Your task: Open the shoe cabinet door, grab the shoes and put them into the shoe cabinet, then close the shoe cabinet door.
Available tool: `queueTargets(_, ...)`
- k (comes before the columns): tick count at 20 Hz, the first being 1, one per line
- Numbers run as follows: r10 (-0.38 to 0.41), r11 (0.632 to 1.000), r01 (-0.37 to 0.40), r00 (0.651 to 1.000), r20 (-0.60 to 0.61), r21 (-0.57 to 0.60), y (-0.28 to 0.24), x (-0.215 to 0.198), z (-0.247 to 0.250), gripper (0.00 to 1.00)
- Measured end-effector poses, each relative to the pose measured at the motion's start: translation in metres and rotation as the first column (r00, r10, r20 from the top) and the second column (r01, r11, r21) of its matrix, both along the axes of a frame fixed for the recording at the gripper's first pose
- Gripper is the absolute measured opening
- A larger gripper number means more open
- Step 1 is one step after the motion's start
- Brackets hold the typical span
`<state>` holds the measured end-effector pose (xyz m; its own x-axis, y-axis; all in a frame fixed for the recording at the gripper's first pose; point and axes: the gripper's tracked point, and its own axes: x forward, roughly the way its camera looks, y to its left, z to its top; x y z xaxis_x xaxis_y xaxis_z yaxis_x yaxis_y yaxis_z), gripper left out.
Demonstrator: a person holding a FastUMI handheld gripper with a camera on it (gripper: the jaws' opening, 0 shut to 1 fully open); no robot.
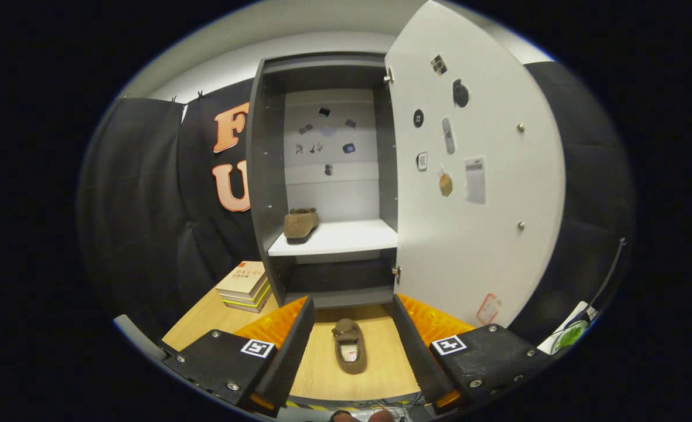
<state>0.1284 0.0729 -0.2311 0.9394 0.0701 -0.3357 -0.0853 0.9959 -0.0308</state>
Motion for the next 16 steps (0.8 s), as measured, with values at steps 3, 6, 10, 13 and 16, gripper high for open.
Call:
queueTargets(3, 0.03, 0.999, -0.031, 0.998, -0.056, -0.013, 0.009, 0.016, -0.046, 0.85)
queueTargets(6, 0.04, 0.999, -0.043, 0.989, -0.145, -0.019, 0.017, 0.032, -0.105, 0.85)
queueTargets(10, 0.077, 0.996, -0.086, 0.964, -0.254, -0.027, 0.033, 0.054, -0.18, 0.85)
queueTargets(13, 0.082, 0.996, -0.09, 0.942, -0.325, -0.009, 0.039, 0.067, -0.231, 0.84)
queueTargets(16, 0.091, 0.995, -0.095, 0.924, -0.372, 0.008, 0.043, 0.084, -0.275, 0.8)
